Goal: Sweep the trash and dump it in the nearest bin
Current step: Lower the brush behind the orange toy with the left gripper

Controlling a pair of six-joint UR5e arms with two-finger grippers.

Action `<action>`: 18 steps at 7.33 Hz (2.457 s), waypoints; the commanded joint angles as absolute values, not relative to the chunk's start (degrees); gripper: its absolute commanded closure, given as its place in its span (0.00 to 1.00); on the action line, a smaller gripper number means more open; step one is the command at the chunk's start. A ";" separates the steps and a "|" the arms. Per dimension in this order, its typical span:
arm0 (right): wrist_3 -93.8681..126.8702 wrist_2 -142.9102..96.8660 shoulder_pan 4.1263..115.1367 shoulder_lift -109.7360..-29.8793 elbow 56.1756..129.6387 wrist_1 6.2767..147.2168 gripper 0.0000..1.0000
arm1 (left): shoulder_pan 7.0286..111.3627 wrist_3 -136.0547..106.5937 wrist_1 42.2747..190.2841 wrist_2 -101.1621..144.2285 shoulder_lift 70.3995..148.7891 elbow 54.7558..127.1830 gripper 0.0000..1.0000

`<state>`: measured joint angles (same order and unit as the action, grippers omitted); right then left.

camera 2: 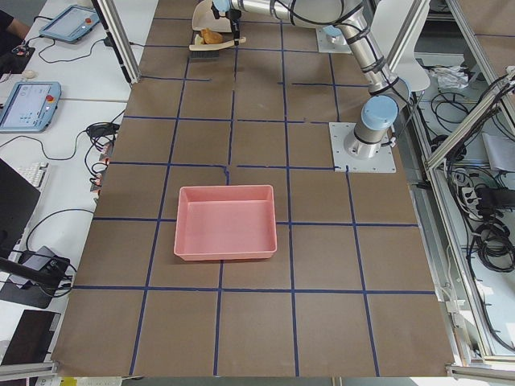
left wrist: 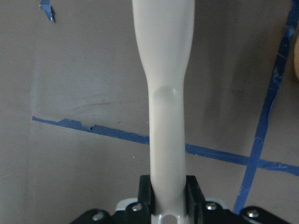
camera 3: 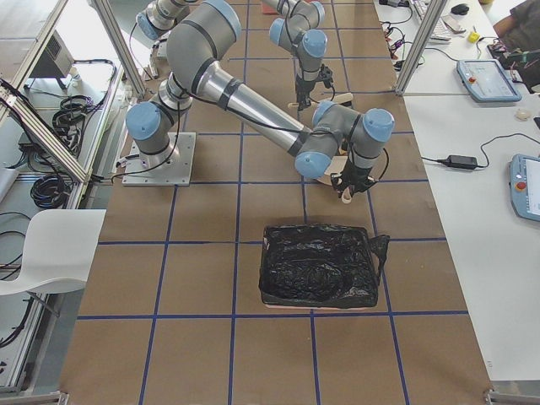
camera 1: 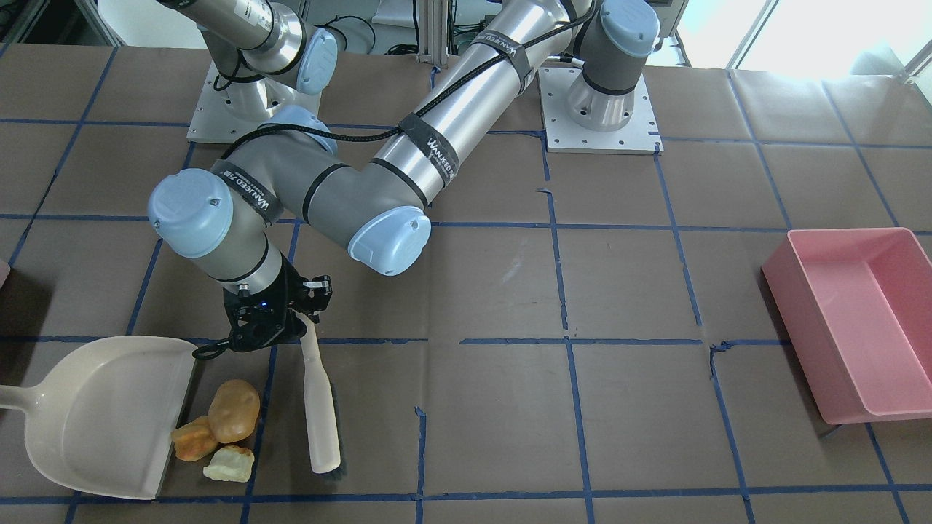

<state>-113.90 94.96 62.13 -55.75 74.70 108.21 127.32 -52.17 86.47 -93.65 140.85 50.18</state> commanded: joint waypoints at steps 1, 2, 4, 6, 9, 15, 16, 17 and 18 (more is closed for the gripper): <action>-113.82 94.92 62.66 -55.55 74.88 108.19 1.00 | 128.58 -56.41 88.24 -92.73 142.56 47.46 1.00; -113.82 94.92 63.01 -55.63 74.80 108.19 1.00 | 128.84 -57.73 88.07 -92.29 142.65 47.29 1.00; -113.04 94.92 63.19 -55.46 74.79 108.28 1.00 | 129.37 -57.66 87.72 -92.29 143.17 46.93 1.00; -112.32 95.36 63.19 -55.46 74.88 108.28 1.00 | 130.51 -58.18 85.01 -91.67 144.92 46.67 1.00; -112.24 95.10 63.19 -55.37 74.97 108.19 1.00 | 131.48 -57.57 84.73 -91.58 145.81 45.09 1.00; -108.99 95.19 63.19 -55.37 74.97 107.75 1.00 | 132.19 -54.32 84.73 -92.20 147.74 42.45 1.00; -108.81 95.10 63.19 -55.37 75.06 107.75 1.00 | 132.19 -54.49 84.73 -92.20 147.66 42.10 1.00; -108.46 95.18 63.19 -55.46 75.06 107.75 1.00 | 132.10 -54.49 84.81 -92.28 147.66 41.93 1.00; -108.46 95.45 63.19 -55.46 74.97 107.75 1.00 | 132.10 -53.71 84.73 -92.72 147.40 41.49 1.00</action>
<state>-108.65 95.22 63.19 -55.43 75.03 107.75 132.14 -54.29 84.76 -92.35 147.59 41.94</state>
